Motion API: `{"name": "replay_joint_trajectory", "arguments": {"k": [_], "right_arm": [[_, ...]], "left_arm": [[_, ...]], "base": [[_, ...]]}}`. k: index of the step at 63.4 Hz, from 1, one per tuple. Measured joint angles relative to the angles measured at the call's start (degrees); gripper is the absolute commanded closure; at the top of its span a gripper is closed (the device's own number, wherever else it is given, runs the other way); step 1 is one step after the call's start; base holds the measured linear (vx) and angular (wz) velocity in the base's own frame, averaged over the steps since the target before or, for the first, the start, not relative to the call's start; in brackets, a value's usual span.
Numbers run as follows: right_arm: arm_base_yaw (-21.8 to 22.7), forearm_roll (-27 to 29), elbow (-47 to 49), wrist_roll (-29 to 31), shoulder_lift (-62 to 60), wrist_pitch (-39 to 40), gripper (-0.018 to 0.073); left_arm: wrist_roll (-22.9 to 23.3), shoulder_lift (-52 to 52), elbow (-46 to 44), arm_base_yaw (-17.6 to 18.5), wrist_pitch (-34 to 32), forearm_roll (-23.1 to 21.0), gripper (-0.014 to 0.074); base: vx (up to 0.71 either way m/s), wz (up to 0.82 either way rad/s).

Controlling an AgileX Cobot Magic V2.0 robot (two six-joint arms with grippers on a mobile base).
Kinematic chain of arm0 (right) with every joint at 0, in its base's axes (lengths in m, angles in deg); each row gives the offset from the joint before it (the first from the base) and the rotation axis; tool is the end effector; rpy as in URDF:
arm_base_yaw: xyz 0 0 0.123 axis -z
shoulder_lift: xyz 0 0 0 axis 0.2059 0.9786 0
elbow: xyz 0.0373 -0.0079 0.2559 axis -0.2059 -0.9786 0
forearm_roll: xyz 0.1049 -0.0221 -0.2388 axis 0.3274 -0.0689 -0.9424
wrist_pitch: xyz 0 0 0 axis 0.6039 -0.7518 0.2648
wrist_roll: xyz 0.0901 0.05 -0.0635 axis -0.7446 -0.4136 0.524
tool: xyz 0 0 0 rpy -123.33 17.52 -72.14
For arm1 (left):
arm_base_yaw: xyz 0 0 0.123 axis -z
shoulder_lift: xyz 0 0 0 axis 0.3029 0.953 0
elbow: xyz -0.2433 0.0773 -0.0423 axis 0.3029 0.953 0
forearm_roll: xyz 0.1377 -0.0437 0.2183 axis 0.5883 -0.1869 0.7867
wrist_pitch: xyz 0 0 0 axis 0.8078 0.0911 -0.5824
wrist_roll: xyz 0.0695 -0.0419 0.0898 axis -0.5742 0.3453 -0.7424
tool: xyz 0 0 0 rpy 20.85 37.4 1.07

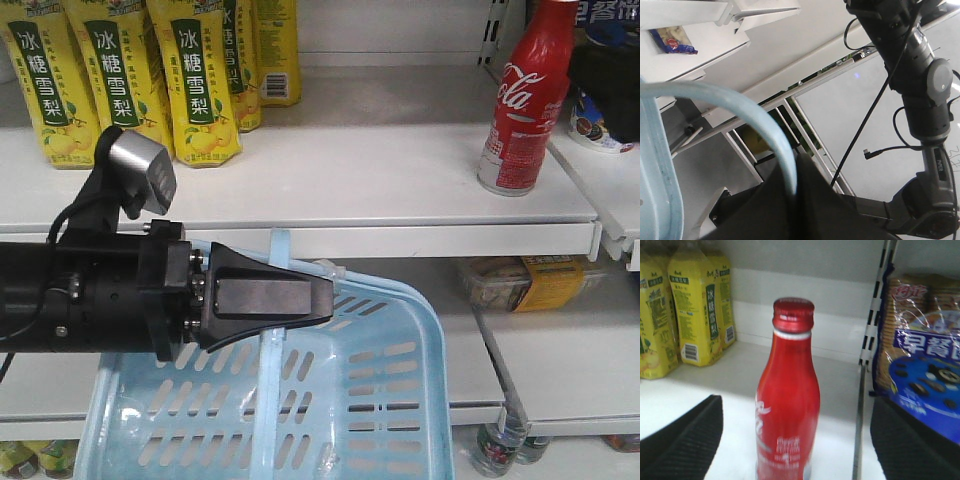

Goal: Place coke in basket with both arms
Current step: 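Reach the open right gripper toward the red Coca-Cola bottle, then grasp the Coca-Cola bottle neck with the right gripper and lift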

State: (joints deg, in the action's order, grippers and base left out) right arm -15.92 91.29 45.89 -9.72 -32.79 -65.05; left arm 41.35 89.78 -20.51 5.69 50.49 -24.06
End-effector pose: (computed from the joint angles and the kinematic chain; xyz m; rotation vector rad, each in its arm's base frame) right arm 0.2632 0.0449 0.4010 -0.2856 1.6819 0.1838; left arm 0.2087 -0.2037 0.3104 0.3559 2.0314 -1.8200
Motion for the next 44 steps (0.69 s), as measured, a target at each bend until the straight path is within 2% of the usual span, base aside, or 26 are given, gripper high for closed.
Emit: {"name": "replay_joint_trajectory", "arguments": {"k": [17, 25, 31, 43, 44], "right_arm": [[0.0, 11.0, 8.1, 9.3, 9.5, 0.1, -0.0024], [0.0, 13.0, 10.8, 10.2, 13.1, -0.3, 0.0041], [0.0, 13.3, 11.6, 10.2, 14.5, -0.7, 0.0177], [0.0, 13.3, 11.6, 10.3, 14.3, -1.4, 0.0564], [0.0, 13.3, 11.6, 10.3, 14.2, -1.7, 0.0575]], "left_arm": [[0.0, 0.0, 0.0, 0.0, 0.0, 0.0, 0.0603], [0.0, 0.0, 0.0, 0.0, 0.0, 0.0, 0.0603], [0.0, 0.0, 0.0, 0.0, 0.0, 0.0, 0.0603], [0.0, 0.0, 0.0, 0.0, 0.0, 0.0, 0.0603], [0.0, 0.0, 0.0, 0.0, 0.0, 0.0, 0.0603]], "base": [[0.0, 0.0], [0.0, 0.0], [0.0, 0.0], [0.0, 0.0], [0.0, 0.0]]}}
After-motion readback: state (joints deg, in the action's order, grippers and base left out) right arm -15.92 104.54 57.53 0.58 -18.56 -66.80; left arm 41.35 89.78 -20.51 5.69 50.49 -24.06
